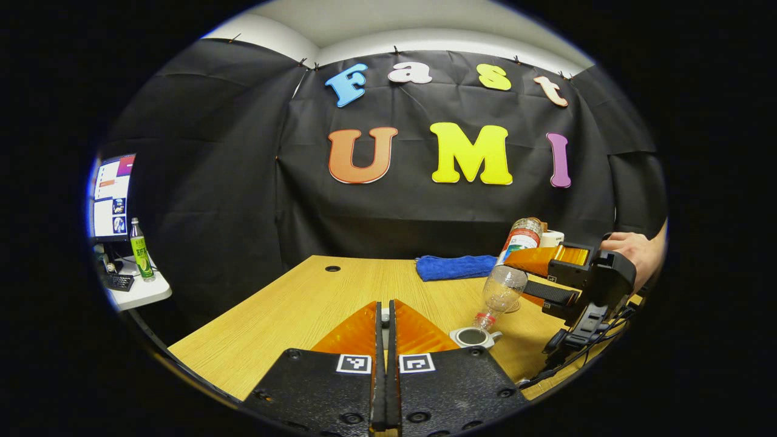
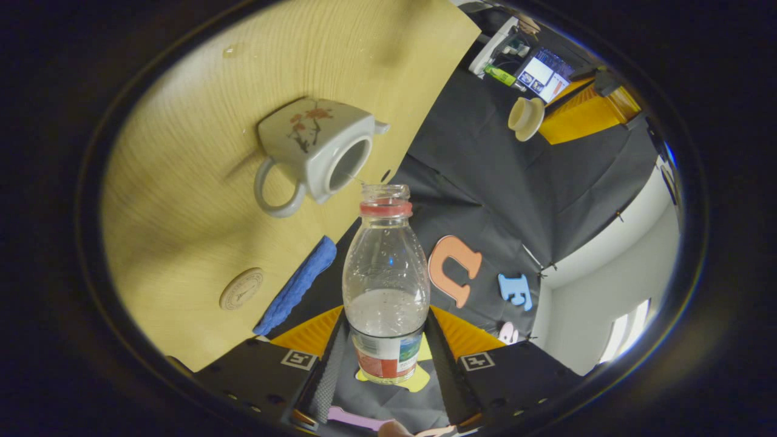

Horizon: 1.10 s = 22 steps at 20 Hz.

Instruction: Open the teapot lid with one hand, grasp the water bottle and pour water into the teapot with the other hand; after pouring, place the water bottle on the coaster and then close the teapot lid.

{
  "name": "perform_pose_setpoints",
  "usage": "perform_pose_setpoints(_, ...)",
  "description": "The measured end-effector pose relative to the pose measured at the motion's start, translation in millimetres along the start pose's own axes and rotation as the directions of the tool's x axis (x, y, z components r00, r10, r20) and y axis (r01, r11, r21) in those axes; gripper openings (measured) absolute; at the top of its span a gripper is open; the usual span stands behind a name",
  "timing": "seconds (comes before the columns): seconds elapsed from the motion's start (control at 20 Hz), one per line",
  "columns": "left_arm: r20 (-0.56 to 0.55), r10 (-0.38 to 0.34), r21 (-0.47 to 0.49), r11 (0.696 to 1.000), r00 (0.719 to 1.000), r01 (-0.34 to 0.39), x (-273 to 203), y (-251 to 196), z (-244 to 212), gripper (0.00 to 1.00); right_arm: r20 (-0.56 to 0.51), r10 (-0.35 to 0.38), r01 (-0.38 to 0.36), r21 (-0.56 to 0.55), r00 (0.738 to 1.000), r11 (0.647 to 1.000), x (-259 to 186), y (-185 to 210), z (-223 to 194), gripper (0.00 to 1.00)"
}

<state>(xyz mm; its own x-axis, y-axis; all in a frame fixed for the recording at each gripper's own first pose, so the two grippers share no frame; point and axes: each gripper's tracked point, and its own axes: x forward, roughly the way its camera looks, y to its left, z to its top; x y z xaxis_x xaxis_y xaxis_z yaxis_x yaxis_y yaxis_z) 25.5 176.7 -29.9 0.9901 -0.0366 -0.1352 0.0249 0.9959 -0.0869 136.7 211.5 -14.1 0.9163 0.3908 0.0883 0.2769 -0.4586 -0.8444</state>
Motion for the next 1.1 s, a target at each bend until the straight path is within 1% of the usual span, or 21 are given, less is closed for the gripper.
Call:
perform_pose_setpoints(0.15, 0.006, -0.004, -0.006, 1.0, 1.0, 0.004, -1.0, -1.1, 1.2, 0.02, -0.001, 0.002, -0.002, 0.025, 1.0, 1.0, 0.1, -1.9, -0.7, 0.7)
perform_pose_setpoints(0.3, 0.009, -0.003, -0.007, 1.0, 1.0, 0.003, -1.6, -1.0, 2.9, 0.03, -0.003, 0.057, -0.057, 0.126, 0.998, 0.99, -0.3, 12.2, 1.9, 0.72)
perform_pose_setpoints(0.35, 0.011, -0.003, -0.006, 1.0, 1.0, 0.003, -2.6, -1.4, 3.7, 0.03, -0.006, 0.07, -0.068, 0.164, 0.998, 0.984, -1.7, 14.2, 2.7, 0.7)
perform_pose_setpoints(0.45, 0.015, -0.004, -0.003, 1.0, 1.0, 0.004, -2.3, -2.2, 4.8, 0.03, -0.008, 0.094, -0.089, 0.248, 0.996, 0.965, -4.1, 18.3, 3.1, 0.72)
perform_pose_setpoints(0.5, 0.017, -0.004, -0.004, 1.0, 1.0, 0.004, -1.9, -1.9, 5.4, 0.03, -0.003, 0.119, -0.113, 0.307, 0.993, 0.945, -3.8, 24.8, 4.9, 0.72)
perform_pose_setpoints(0.55, 0.018, -0.003, -0.007, 1.0, 1.0, 0.003, -1.3, -1.2, 5.3, 0.02, 0.001, 0.155, -0.144, 0.38, 0.988, 0.914, -6.7, 32.8, 3.7, 0.7)
perform_pose_setpoints(0.6, 0.016, -0.001, -0.01, 1.0, 1.0, 0.001, -1.9, -0.4, 4.8, 0.03, 0.009, 0.188, -0.171, 0.46, 0.982, 0.871, -7.9, 38.5, 4.2, 0.72)
perform_pose_setpoints(0.65, 0.017, 0.001, -0.012, 1.0, 1.0, -0.001, -3.3, 0.9, 5.1, 0.02, 0.025, 0.209, -0.188, 0.544, 0.978, 0.817, -11.6, 40.7, 3.7, 0.72)
perform_pose_setpoints(0.7, 0.02, 0.001, -0.014, 1.0, 1.0, -0.001, -2.2, 1.2, 5.4, 0.03, 0.039, 0.232, -0.205, 0.624, 0.972, 0.754, -14.7, 39.9, 3.1, 0.71)
perform_pose_setpoints(0.75, 0.022, 0.0, -0.017, 1.0, 1.0, 0.001, -2.4, 0.0, 5.8, 0.02, 0.065, 0.249, -0.221, 0.703, 0.966, 0.676, -19.6, 39.2, 3.7, 0.71)
perform_pose_setpoints(0.8, 0.021, -0.001, -0.019, 1.0, 1.0, 0.001, -2.1, -1.2, 5.7, 0.03, 0.083, 0.26, -0.225, 0.779, 0.962, 0.585, -22.2, 36.0, 1.8, 0.7)
perform_pose_setpoints(0.85, 0.021, -0.002, -0.019, 1.0, 1.0, 0.003, -1.7, -3.4, 5.9, 0.03, 0.106, 0.263, -0.228, 0.841, 0.959, 0.491, -25.7, 30.3, 0.9, 0.72)
perform_pose_setpoints(0.9, 0.022, -0.003, -0.02, 1.0, 1.0, 0.003, -1.8, -4.5, 6.0, 0.03, 0.12, 0.254, -0.218, 0.888, 0.96, 0.405, -26.5, 22.4, -2.0, 0.72)
perform_pose_setpoints(1.05, 0.026, -0.017, -0.019, 1.0, 1.0, 0.017, -1.3, -11.9, 7.3, 0.02, 0.132, 0.208, -0.17, 0.969, 0.969, 0.177, -27.9, 2.4, -20.0, 0.7)
perform_pose_setpoints(1.1, 0.027, -0.022, -0.017, 1.0, 0.999, 0.023, -0.8, -15.1, 7.7, 0.02, 0.136, 0.205, -0.157, 0.983, 0.969, 0.09, -27.1, 3.3, -25.7, 0.7)
